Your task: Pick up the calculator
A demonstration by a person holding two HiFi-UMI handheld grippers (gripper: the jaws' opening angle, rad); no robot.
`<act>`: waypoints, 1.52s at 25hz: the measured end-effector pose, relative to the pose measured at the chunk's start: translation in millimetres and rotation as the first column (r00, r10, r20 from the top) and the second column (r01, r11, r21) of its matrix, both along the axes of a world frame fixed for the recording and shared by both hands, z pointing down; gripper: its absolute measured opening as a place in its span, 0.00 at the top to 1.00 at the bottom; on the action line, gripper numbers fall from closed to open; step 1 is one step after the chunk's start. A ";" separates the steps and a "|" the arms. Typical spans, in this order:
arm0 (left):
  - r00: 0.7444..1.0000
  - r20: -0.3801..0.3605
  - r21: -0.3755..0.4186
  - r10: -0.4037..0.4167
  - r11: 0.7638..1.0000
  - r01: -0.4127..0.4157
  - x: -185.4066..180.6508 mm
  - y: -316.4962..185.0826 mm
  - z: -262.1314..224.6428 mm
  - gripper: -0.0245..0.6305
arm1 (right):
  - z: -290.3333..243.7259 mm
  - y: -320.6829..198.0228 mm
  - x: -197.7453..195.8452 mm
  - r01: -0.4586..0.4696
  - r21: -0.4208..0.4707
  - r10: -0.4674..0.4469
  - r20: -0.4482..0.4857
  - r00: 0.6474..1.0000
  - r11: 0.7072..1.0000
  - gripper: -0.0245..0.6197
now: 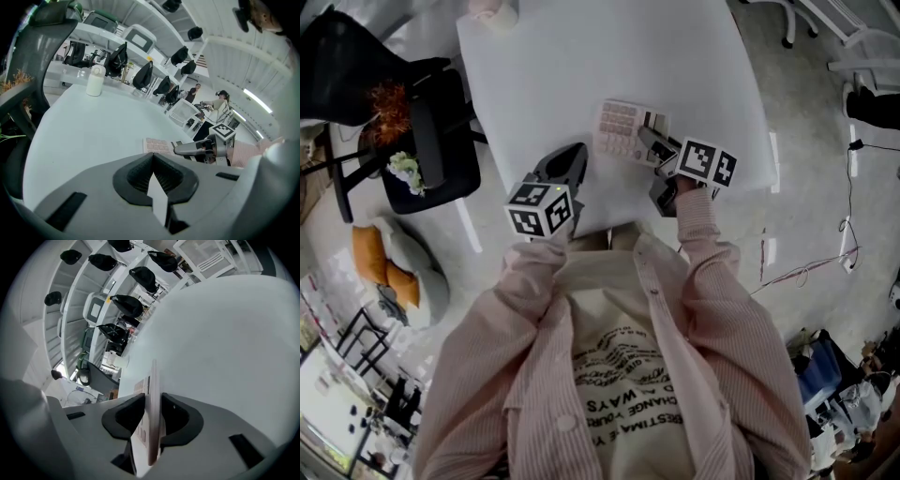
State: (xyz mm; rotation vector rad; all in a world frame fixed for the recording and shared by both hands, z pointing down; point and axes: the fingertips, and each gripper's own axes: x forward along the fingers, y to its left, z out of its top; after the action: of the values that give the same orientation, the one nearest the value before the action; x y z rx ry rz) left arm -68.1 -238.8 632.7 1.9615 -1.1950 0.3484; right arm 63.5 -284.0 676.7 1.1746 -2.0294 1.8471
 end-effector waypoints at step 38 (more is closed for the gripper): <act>0.998 0.008 0.381 0.066 0.922 -0.064 -1.7 -23.3 -145.3 0.96 | -151.5 -16.6 12.7 -0.164 0.201 0.128 0.183 0.975 0.966 0.79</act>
State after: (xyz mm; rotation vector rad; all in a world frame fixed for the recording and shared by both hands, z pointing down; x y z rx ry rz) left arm -69.8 -262.1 487.5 2.3381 -1.2694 0.1493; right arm 76.2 -300.6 525.2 1.2945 -2.3449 1.8890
